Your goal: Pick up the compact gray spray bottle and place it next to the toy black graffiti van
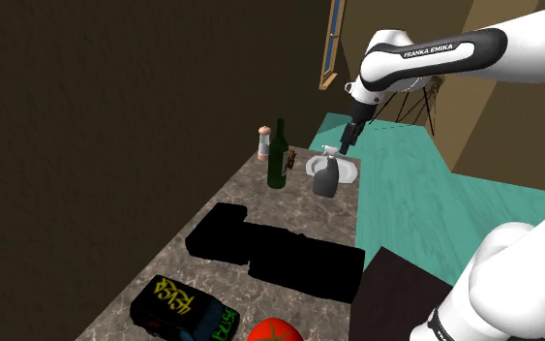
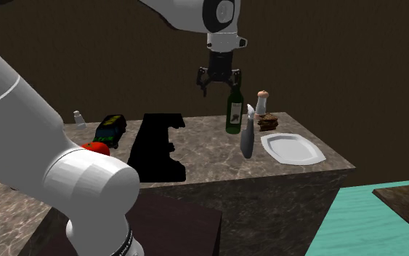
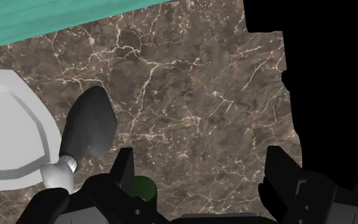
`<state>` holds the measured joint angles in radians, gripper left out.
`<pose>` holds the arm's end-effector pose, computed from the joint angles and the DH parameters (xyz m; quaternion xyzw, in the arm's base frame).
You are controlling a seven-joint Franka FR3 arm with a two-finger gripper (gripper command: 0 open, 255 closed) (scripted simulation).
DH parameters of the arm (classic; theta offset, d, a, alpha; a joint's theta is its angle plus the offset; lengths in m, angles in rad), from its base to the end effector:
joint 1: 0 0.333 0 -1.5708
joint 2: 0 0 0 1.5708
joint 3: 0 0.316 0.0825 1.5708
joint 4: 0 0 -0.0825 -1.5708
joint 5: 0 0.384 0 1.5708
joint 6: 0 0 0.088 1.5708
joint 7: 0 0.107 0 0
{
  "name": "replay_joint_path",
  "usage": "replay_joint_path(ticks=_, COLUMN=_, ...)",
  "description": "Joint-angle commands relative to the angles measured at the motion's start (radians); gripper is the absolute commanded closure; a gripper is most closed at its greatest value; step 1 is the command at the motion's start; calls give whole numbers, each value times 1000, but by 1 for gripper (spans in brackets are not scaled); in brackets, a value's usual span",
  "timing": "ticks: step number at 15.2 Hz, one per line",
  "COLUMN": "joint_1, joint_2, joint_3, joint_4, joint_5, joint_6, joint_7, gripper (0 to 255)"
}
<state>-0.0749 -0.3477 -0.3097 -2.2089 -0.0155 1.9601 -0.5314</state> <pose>0.4243 -0.1853 0.5213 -0.9947 -0.0824 -0.0571 0.0221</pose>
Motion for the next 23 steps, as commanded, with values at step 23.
replay_joint_path(ticks=23, joint_1=-65, joint_2=558, joint_3=-134, joint_4=340, joint_5=255, joint_6=143, joint_7=-371, gripper=0)
